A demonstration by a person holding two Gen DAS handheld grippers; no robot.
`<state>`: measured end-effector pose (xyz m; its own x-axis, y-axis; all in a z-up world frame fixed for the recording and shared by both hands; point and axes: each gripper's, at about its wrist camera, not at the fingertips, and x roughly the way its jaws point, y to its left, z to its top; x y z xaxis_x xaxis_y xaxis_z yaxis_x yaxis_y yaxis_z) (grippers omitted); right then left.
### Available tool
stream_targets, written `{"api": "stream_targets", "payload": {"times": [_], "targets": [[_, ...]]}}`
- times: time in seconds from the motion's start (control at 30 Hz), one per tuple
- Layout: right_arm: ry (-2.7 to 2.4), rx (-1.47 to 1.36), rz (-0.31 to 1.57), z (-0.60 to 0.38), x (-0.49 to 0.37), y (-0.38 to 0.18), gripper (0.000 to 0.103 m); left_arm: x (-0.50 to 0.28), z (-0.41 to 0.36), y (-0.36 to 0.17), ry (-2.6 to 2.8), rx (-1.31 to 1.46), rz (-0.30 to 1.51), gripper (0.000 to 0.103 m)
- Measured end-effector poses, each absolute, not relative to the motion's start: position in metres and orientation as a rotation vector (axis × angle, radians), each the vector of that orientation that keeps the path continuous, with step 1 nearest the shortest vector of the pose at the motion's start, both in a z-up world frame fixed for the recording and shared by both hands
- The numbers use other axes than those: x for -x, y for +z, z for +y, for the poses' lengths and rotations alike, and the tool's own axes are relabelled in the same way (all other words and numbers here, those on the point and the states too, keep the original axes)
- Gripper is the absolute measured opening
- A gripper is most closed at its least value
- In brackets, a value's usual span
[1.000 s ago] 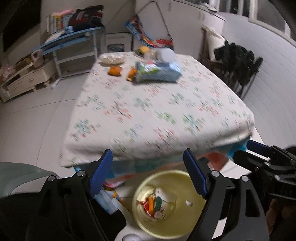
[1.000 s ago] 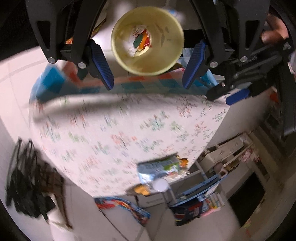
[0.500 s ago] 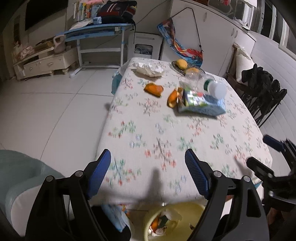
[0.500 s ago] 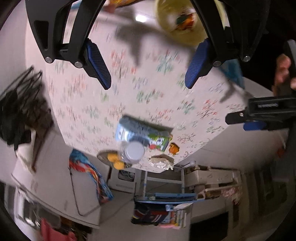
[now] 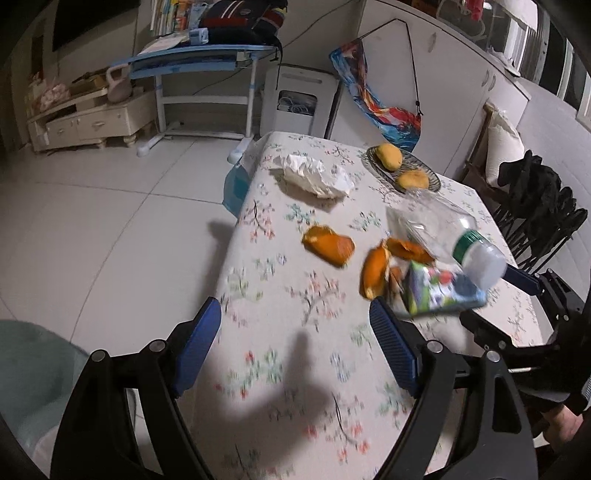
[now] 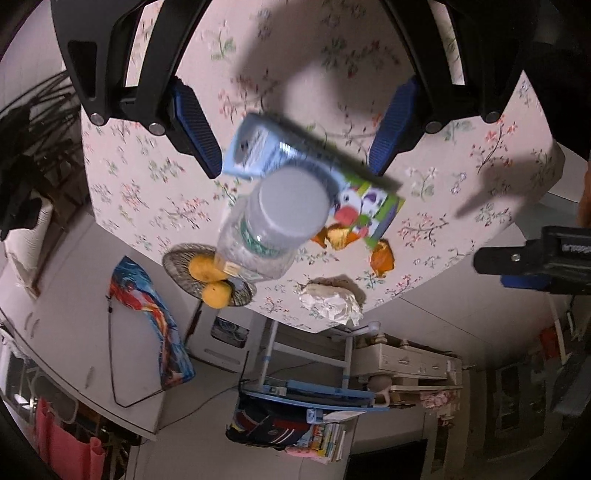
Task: Collect trash
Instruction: 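Grasp the juice carton with the right tool while the left tool reaches toward an orange peel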
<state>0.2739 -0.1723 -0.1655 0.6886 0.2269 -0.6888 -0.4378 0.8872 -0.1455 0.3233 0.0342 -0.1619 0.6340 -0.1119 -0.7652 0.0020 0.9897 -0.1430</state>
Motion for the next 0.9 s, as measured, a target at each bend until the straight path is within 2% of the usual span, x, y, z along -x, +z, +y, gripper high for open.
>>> {"api": "stream_targets", "payload": {"times": [0.33,0.53,0.87,0.9], "targets": [[0.618,0.276,0.832,-0.156,-0.264,-0.159,0.079,-0.364,0.033,-0.178,-0.052,0.130,0.931,0.079],[0.504,0.464,0.712,-0.143,-0.245,-0.159,0.080,-0.381,0.031,-0.184,-0.047,0.150,0.953,0.079],[0.527,0.577,0.791,-0.147,-0.291,-0.177,0.080,-0.389,0.029,-0.189,-0.056,0.153,0.963,0.079],[0.540,0.572,0.815,-0.146,-0.294,-0.179,0.077,-0.390,0.028,-0.190,-0.058,0.151,0.964,0.079]]}}
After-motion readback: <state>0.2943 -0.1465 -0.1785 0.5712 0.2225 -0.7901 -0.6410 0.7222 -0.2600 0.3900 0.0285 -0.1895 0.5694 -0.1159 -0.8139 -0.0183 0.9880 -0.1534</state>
